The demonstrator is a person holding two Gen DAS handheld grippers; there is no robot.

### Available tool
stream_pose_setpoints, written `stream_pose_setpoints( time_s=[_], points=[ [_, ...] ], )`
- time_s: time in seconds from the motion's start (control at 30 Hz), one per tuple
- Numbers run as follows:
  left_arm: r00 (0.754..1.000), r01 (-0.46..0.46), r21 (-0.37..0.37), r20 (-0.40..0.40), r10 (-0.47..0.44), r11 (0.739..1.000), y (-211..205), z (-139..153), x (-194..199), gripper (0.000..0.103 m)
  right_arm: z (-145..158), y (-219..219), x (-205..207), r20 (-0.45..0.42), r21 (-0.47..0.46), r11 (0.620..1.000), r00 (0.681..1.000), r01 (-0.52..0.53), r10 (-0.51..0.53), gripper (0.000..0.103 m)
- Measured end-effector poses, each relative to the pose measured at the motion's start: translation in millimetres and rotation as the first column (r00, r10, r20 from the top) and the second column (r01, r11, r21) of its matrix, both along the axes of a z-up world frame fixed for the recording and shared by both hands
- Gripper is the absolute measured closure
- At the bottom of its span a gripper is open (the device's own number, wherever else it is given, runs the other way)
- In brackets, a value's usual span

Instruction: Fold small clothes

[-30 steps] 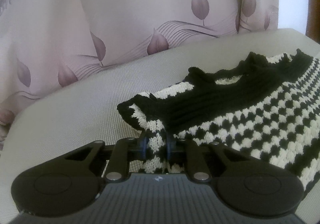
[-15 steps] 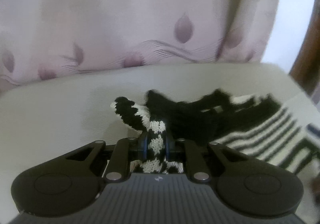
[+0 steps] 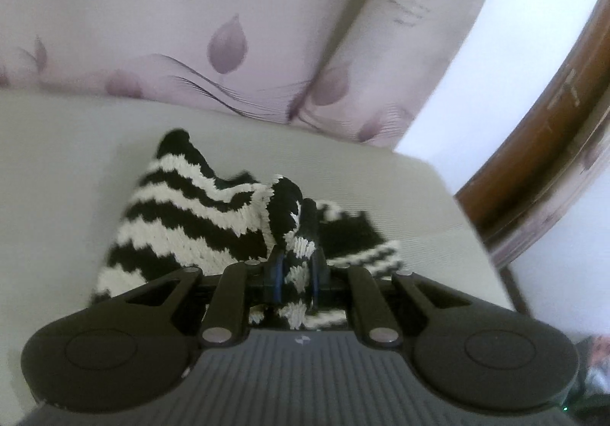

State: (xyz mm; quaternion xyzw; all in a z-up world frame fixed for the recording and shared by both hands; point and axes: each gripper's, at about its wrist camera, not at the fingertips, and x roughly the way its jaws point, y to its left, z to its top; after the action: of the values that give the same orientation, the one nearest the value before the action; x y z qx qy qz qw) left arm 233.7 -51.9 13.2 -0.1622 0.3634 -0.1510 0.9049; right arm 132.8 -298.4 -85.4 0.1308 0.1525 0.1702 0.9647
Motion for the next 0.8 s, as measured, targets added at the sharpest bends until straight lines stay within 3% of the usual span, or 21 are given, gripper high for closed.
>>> stream_pose_setpoints(
  time_s=[0.17, 0.27, 0.43, 0.47, 0.57, 0.63, 0.7, 0.8],
  points=[
    [1.0, 0.027, -0.12, -0.002, -0.027, 0.992, -7, -25, 4, 0.088, -1, -5, 2, -0.017, 0.044, 0.999, 0.999, -0.029, 0.029, 0.0],
    [0.997, 0.077, -0.317, 0.002, -0.081, 0.945, 3, -39, 8, 0.088, -1, -12, -1, -0.01, 0.097, 0.993, 0.998, -0.065, 0.066, 0.0],
    [0.98, 0.174, -0.423, 0.161, -0.115, 0.889, 14, -25, -12, 0.087, 5, -27, -25, 0.019, 0.247, 0.964, 0.996, -0.094, 0.093, 0.0],
    [0.975, 0.175, -0.423, 0.2, -0.096, 0.889, 17, -18, -21, 0.085, 7, -27, -29, 0.025, 0.261, 0.96, 0.995, -0.103, 0.099, 0.0],
    [0.954, 0.157, -0.4, 0.299, -0.033, 0.903, 35, -1, -47, 0.059, 17, -21, -35, 0.026, 0.292, 0.944, 0.988, -0.152, 0.151, 0.0],
    [0.939, 0.118, -0.32, 0.344, 0.0, 0.94, 49, 4, -66, 0.034, 24, -14, -33, 0.014, 0.304, 0.934, 0.981, -0.19, 0.195, 0.0],
    [0.927, 0.068, -0.24, 0.373, 0.028, 0.968, 63, -2, -79, 0.028, 29, -4, -23, -0.031, 0.324, 0.922, 0.972, -0.212, 0.234, 0.0],
    [0.934, 0.045, -0.217, 0.357, 0.036, 0.975, 87, -27, -93, 0.028, 29, 9, -5, -0.085, 0.361, 0.907, 0.961, -0.218, 0.265, 0.0]
  ],
)
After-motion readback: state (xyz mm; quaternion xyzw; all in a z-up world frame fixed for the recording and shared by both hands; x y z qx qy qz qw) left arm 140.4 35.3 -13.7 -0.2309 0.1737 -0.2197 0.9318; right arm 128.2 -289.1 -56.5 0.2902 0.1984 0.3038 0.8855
